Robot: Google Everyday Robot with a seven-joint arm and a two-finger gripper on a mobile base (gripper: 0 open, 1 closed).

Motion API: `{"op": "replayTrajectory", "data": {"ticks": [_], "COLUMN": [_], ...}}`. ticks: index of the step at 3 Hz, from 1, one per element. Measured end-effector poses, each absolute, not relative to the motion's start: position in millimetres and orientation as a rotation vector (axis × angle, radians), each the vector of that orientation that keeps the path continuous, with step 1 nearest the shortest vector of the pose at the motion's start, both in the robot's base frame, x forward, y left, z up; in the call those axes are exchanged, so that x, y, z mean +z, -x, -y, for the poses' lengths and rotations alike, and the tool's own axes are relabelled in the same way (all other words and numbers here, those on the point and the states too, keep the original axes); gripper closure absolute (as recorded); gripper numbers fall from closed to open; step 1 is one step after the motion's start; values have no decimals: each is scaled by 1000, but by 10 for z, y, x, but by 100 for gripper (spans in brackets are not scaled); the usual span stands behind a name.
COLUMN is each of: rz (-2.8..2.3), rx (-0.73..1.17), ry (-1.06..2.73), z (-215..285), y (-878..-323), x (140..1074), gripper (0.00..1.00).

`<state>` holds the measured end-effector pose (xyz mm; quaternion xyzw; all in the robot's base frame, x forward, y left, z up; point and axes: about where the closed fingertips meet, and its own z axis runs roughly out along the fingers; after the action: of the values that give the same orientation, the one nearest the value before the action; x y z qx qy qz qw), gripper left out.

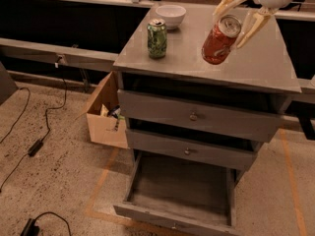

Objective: Place coke can into bottom drawer

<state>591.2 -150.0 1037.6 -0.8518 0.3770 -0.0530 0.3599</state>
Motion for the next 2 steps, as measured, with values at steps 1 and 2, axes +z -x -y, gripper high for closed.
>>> {"op": "replayTrajectory", "data": {"ticks": [1, 2], "rz": [-1050, -1095], "rx": [-253, -183], "ry": [2060, 1992], "z": [1454, 1179], "y": [-5339, -4718], "x": [10819, 10754], "gripper": [100, 100]}}
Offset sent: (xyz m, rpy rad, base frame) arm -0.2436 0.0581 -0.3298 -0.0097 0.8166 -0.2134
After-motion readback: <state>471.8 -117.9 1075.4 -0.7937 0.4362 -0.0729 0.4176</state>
